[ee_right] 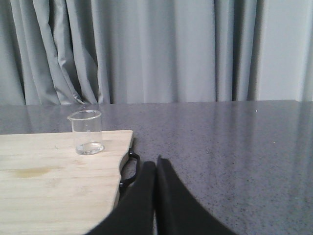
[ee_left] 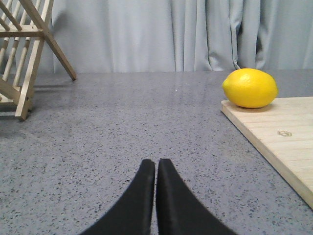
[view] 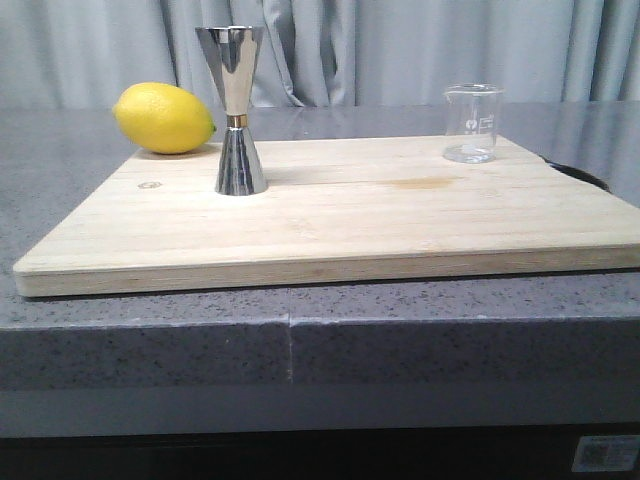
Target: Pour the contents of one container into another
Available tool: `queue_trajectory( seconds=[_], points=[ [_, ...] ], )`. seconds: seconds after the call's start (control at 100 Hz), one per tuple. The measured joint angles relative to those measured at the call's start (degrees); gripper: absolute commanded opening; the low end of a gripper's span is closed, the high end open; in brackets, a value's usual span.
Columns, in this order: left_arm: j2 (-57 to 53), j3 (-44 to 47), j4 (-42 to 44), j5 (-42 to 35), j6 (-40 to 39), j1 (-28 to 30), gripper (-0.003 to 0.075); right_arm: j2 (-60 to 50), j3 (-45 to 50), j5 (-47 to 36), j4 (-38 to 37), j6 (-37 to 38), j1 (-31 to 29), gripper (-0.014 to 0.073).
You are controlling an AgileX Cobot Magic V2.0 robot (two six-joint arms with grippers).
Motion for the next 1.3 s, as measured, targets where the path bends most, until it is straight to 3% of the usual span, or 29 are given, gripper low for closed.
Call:
queue_trajectory(
  seconds=[0.48, 1.3],
  points=[
    [0.0, 0.0, 0.0, 0.0, 0.0, 0.0, -0.0019, 0.0, 0.0, 8.2, 0.4, 0.0, -2.1, -0.0072],
    [0.0, 0.0, 0.0, 0.0, 0.0, 0.0, -0.0019, 0.0, 0.0, 8.3, 0.4, 0.0, -2.1, -0.0071]
  ],
)
